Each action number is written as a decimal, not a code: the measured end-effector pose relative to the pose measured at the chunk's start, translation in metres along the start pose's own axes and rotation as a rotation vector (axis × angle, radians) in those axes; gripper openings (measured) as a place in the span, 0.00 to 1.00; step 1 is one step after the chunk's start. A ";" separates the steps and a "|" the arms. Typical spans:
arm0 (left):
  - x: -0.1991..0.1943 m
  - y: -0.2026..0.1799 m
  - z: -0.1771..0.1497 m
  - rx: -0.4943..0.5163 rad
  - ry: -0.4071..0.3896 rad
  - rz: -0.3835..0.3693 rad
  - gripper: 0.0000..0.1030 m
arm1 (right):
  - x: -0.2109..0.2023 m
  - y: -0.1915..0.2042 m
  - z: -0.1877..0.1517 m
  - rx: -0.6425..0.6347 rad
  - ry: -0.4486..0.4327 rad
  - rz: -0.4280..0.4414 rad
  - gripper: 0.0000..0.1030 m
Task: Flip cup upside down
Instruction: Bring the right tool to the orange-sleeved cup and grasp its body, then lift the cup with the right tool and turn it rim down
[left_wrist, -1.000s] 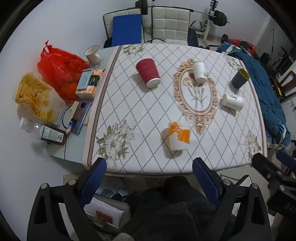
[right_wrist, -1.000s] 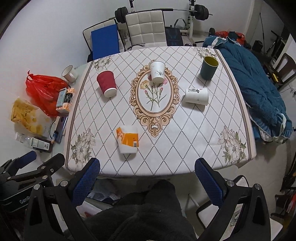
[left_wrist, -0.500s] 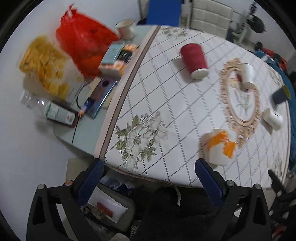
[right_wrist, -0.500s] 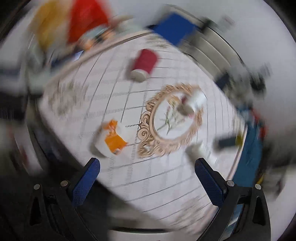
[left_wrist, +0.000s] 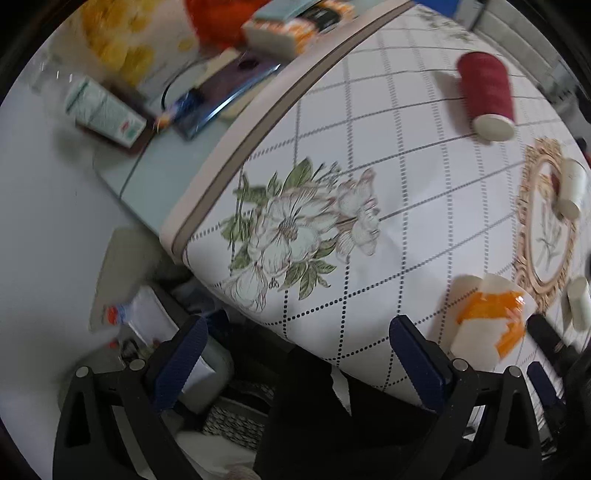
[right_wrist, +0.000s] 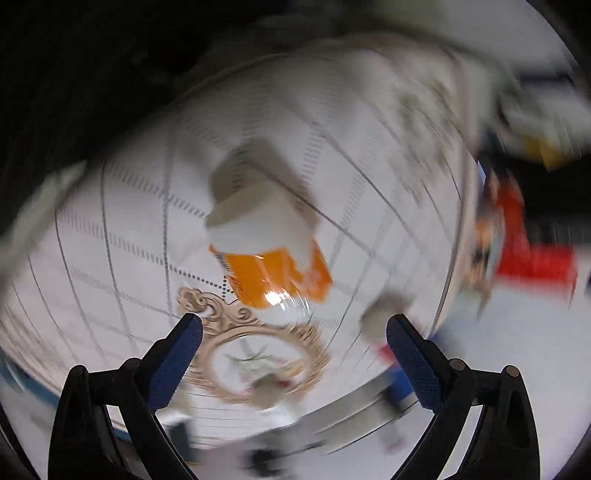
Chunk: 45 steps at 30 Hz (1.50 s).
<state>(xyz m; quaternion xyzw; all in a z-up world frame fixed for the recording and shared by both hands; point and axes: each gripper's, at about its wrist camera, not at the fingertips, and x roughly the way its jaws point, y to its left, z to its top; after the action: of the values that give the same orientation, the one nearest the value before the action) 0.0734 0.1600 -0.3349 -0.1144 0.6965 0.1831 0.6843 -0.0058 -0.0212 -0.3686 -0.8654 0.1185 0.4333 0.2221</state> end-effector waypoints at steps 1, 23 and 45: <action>0.005 0.001 -0.001 -0.016 0.009 0.004 0.98 | 0.007 0.010 0.002 -0.094 -0.013 -0.032 0.98; 0.037 -0.006 -0.005 -0.050 0.077 0.039 0.98 | 0.077 0.049 0.017 -0.492 -0.100 -0.167 0.75; 0.012 -0.030 0.013 0.071 0.028 0.059 0.98 | 0.084 -0.033 0.017 0.211 -0.019 0.220 0.73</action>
<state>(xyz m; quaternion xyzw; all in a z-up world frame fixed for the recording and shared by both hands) 0.0966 0.1392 -0.3495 -0.0720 0.7150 0.1764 0.6727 0.0453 0.0151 -0.4359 -0.8148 0.2555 0.4485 0.2639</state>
